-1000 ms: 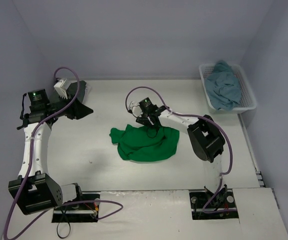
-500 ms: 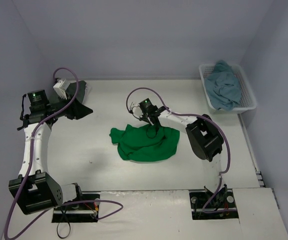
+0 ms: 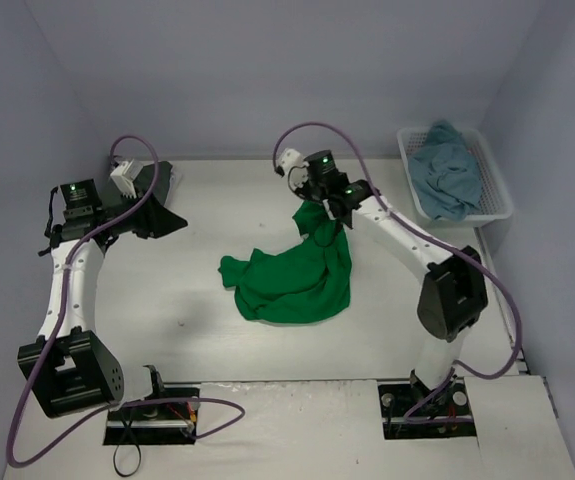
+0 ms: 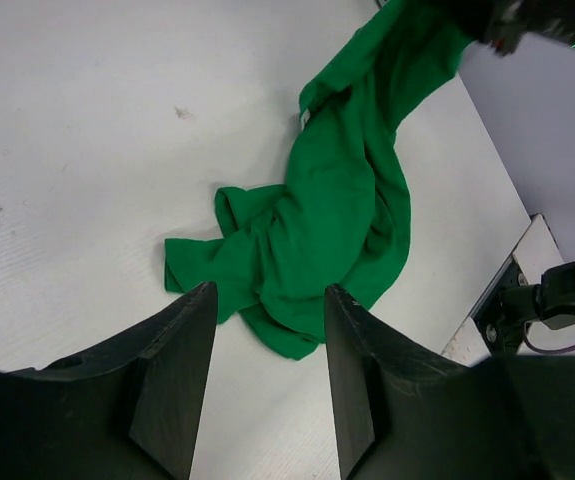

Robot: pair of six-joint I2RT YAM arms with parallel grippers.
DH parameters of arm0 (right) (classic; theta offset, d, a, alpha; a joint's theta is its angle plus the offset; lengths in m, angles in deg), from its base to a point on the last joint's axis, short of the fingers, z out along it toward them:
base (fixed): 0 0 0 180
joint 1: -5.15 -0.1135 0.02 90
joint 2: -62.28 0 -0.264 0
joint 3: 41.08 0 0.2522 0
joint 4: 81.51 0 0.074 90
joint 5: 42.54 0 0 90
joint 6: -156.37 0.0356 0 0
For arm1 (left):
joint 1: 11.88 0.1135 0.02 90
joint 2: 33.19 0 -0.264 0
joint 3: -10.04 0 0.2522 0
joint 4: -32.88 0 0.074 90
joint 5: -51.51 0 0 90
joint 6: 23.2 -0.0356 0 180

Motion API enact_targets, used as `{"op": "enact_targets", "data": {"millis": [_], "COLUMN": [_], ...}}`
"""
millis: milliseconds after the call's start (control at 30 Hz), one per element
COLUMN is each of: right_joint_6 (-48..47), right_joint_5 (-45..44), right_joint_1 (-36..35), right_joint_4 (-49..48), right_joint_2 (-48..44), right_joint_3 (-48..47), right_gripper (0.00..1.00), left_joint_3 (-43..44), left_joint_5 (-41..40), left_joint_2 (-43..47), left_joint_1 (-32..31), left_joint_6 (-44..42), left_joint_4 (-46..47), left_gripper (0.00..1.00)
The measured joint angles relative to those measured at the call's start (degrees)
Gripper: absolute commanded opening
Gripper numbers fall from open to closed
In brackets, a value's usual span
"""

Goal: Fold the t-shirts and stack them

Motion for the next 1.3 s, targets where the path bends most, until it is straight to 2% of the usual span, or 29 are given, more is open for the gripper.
{"op": "enact_targets", "data": {"millis": [133, 300, 467, 567, 600, 700, 733, 800, 900, 1100, 1300], "right_joint_6": [0.0, 0.0, -0.3, -0.8, -0.9, -0.9, -0.8, -0.8, -0.9, -0.9, -0.9], "right_joint_5": [0.3, 1.1, 0.9, 0.8, 0.8, 0.8, 0.7, 0.3, -1.0, -3.0, 0.7], "right_joint_1": [4.8, 10.3, 12.1, 12.4, 12.4, 12.4, 12.4, 12.4, 12.4, 12.4, 10.8], "right_joint_4": [0.5, 1.9, 3.2, 3.7, 4.3, 6.9, 7.8, 9.6, 11.3, 13.7, 13.3], "right_joint_2": [-6.9, -13.0, -17.8, -19.9, -20.2, -19.6, -19.2, -17.8, -15.3, -10.9, -10.1], "right_joint_3": [2.8, 10.4, 17.9, 21.8, 22.9, 24.8, 25.2, 25.6, 25.6, 22.9, 18.1], "right_gripper": [0.00, 0.00, 0.00, 0.00, 0.03, 0.23, 0.36, 0.47, 0.52, 0.52, 0.51], "left_joint_3": [0.0, 0.5, 3.1, 4.9, 5.4, 6.1, 6.3, 6.4, 6.4, 6.4, 6.4], "left_joint_5": [-0.4, -3.1, -6.9, -8.0, -8.3, -9.0, -9.1, -9.3, -9.3, -9.4, -9.8], "left_joint_2": [-1.4, -3.1, -7.1, -9.7, -10.5, -11.9, -12.3, -12.4, -12.4, -11.6, -10.9], "left_joint_1": [-1.9, -9.3, -18.2, -20.4, -20.9, -21.8, -22.1, -22.6, -23.0, -23.1, -23.1], "left_joint_6": [-0.5, -3.2, -6.8, -8.1, -8.4, -8.7, -8.7, -8.7, -8.7, -8.7, -8.8], "left_joint_4": [-0.6, -2.5, -5.3, -6.4, -6.7, -7.3, -7.5, -7.5, -7.6, -7.6, -7.7], "left_gripper": [0.41, 0.41, 0.41, 0.41, 0.41, 0.41, 0.41, 0.41, 0.42, 0.41, 0.41]}}
